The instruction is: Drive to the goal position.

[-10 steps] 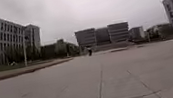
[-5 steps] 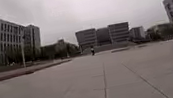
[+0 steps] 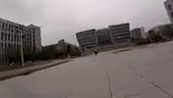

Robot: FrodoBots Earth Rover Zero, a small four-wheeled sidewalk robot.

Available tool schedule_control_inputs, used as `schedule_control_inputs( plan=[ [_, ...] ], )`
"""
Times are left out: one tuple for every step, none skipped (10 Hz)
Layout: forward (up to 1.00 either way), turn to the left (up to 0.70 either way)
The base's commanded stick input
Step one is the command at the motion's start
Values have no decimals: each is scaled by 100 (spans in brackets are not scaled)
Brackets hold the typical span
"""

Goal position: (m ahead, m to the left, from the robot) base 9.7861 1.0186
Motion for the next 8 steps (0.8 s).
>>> schedule_control_inputs(
  plan=[
    [70, 0],
    [70, 0],
    [70, 0],
    [70, -5],
    [70, -18],
    [70, -18],
    [70, 0],
    [70, 0]
  ],
)
